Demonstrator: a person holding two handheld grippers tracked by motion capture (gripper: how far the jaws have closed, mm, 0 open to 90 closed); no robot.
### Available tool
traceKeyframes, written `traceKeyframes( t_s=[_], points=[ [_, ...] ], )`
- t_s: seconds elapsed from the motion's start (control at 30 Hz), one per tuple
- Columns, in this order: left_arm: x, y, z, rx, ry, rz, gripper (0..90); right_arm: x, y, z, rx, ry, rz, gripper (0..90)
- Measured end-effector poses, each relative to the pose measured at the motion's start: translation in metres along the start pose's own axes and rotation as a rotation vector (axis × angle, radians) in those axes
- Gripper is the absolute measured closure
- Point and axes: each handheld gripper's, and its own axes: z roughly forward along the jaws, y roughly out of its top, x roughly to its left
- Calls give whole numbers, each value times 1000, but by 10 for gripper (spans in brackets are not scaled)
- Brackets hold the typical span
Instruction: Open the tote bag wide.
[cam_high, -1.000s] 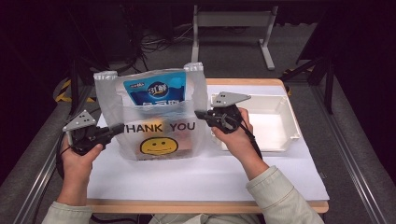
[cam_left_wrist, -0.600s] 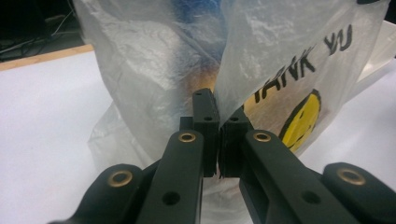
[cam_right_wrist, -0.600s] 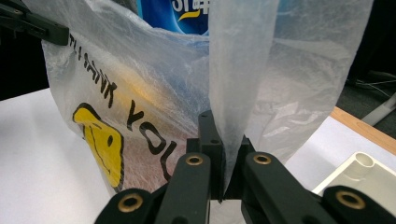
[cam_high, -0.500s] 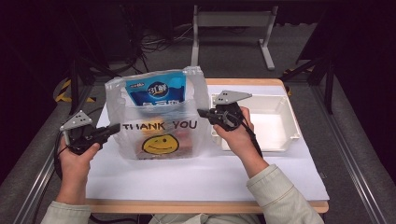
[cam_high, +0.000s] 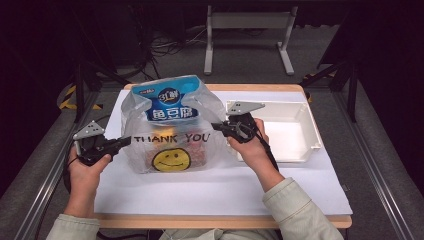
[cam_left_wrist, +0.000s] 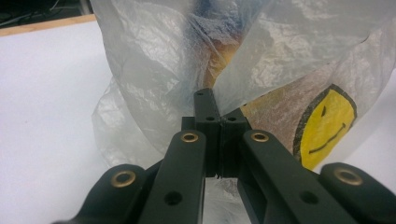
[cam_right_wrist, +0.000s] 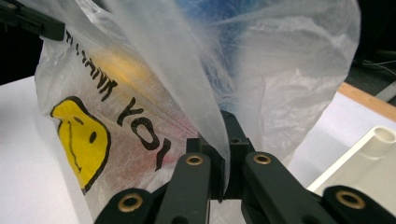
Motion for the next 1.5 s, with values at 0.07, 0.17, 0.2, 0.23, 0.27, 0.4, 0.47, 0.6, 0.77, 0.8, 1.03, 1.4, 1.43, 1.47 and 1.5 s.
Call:
traceKeyframes(
  t_s=[0.07,0.17,0.2,0.23,0.27,0.4,0.47,0.6,0.77,0.8,1.03,1.4,1.43,1.47,1.5],
  points=[
    [1,-3,3,14,4,-6,896,1,-5,3,9,3,3,900],
    [2,-5,7,35,4,-16,896,0,-12,7,18,11,17,900],
    [2,-5,7,35,4,-16,896,0,-14,7,21,12,21,900],
    [2,-6,8,46,6,-12,896,0,-14,7,21,12,21,900],
    [3,-8,10,54,8,-20,896,0,-16,9,25,14,22,900],
    [5,-10,13,72,9,-32,896,1,-21,13,40,19,25,900],
    [6,-11,16,83,9,-37,896,1,-23,15,46,22,28,900],
    [7,-14,20,101,8,-42,895,1,-27,18,61,23,33,900],
    [10,-16,23,113,5,-52,895,1,-32,22,79,31,44,900],
    [10,-17,24,114,9,-51,895,1,-33,23,82,34,47,900],
    [11,-19,26,126,11,-56,894,2,-36,25,92,41,52,900],
    [3,-9,11,63,7,13,494,1,-37,22,78,39,56,900],
    [-1,-6,6,56,14,37,449,2,-37,21,77,40,56,900],
    [-4,-4,3,43,17,54,426,2,-37,21,77,42,54,900],
    [-9,1,-3,24,26,84,406,2,-37,21,77,42,54,900]
  ],
)
